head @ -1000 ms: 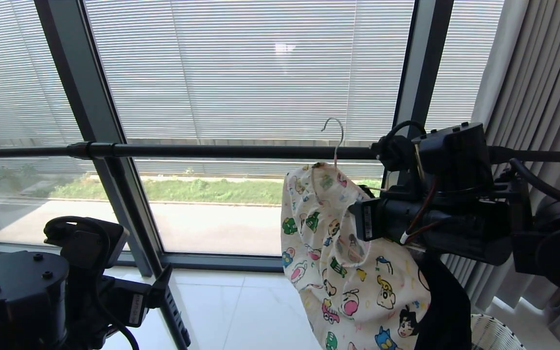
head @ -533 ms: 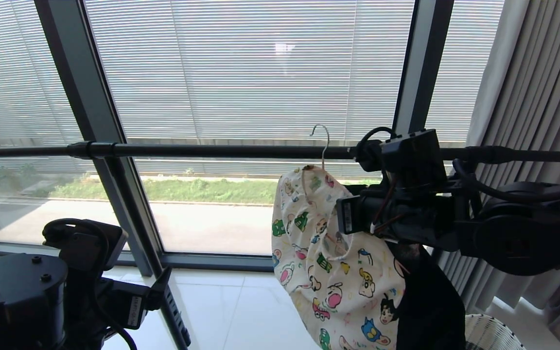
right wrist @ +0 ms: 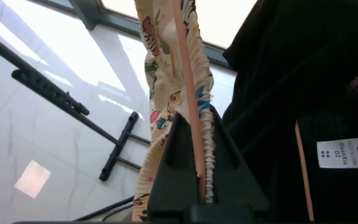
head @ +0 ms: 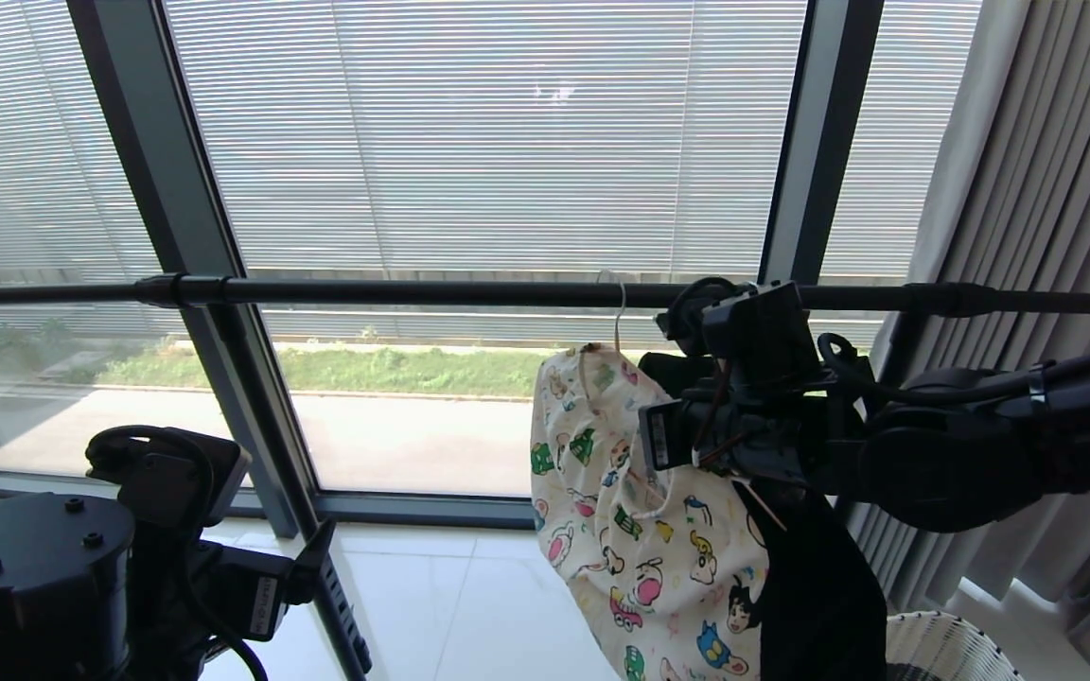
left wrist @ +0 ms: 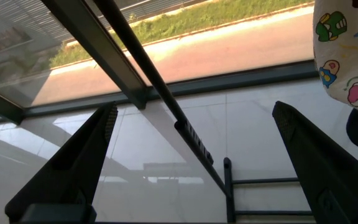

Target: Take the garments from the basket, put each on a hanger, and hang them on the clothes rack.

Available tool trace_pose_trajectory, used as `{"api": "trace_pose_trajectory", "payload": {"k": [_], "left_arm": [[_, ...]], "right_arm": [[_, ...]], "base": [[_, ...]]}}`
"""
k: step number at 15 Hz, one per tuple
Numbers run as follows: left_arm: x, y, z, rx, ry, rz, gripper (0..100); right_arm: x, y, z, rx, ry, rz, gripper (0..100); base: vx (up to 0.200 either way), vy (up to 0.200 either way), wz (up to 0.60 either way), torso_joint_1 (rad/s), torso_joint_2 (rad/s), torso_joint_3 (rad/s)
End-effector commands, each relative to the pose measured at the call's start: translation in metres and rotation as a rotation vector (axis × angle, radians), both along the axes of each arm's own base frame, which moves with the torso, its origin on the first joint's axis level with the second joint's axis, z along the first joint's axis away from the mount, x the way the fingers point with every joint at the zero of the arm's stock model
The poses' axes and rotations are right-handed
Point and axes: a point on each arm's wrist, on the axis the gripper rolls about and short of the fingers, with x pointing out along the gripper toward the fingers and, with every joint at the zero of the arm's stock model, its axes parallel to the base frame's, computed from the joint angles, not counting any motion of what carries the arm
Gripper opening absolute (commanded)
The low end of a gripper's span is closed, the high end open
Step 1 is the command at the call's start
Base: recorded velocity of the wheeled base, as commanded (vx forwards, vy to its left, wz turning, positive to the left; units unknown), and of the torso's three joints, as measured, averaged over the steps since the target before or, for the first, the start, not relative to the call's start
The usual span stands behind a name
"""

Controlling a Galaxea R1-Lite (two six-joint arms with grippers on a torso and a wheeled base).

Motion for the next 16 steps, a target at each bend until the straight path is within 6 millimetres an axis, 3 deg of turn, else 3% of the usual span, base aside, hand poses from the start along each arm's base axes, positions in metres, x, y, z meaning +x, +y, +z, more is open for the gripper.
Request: {"api": "trace_pose_trajectory", "payload": {"k": [1,4,5,9,11,14,16], "left_arm": [[0.0,0.0,0.0,-0.001,0.001,0.001,100],[0.0,0.0,0.0,0.001,0.001,0.001,100],[0.0,0.0,0.0,0.0,-0.001,0.003,100],[0.001,0.0,0.0,0.0,-0.001,0.006,100],[0.002,0.004,0.0,0.0,-0.002,0.027,100],[0.004,0.012,0.003,-0.006,-0.014,0.076,100],[0.001,0.017,0.007,-0.019,-0.039,0.097,100]], "right_arm": [[0.001,0.0,-0.002,-0.005,0.005,-0.002,0],[-0.004,-0.005,0.0,-0.033,0.037,-0.002,0],[-0.007,-0.008,0.003,-0.039,0.047,-0.003,100],[-0.011,-0.012,0.022,0.019,-0.017,-0.006,100],[-0.021,-0.023,0.044,0.059,-0.057,-0.006,100],[-0.048,-0.063,0.076,0.024,-0.05,-0.049,100],[-0.069,-0.098,0.086,-0.118,-0.063,-0.15,100]], "base": [[0.0,0.0,0.0,0.0,0.0,0.0],[0.0,0.0,0.0,0.0,0.0,0.0],[0.0,0.0,0.0,0.0,0.0,0.0],[0.0,0.0,0.0,0.0,0.0,0.0],[0.0,0.0,0.0,0.0,0.0,0.0],[0.0,0.0,0.0,0.0,0.0,0.0],[-0.2,0.0,0.0,0.0,0.0,0.0]]}}
